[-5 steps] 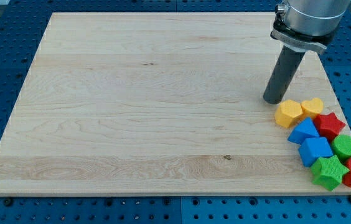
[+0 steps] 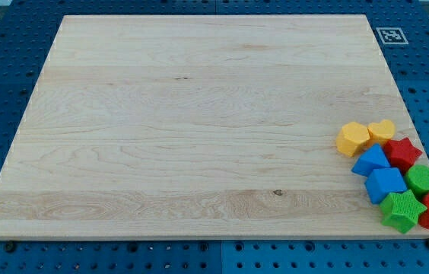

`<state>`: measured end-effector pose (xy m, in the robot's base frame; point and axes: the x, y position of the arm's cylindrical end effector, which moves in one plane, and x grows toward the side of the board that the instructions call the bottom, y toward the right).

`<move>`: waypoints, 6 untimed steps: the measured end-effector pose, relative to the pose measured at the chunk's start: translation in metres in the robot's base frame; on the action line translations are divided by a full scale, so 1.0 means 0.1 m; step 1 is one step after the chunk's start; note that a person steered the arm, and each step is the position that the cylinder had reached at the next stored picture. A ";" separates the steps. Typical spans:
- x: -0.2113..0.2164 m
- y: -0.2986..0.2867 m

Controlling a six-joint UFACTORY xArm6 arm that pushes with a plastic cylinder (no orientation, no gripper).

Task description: Slide the red circle and the green star left a bit

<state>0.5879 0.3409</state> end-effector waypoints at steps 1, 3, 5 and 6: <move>0.28 0.00; 0.28 -0.43; 0.30 -0.66; 0.29 -0.72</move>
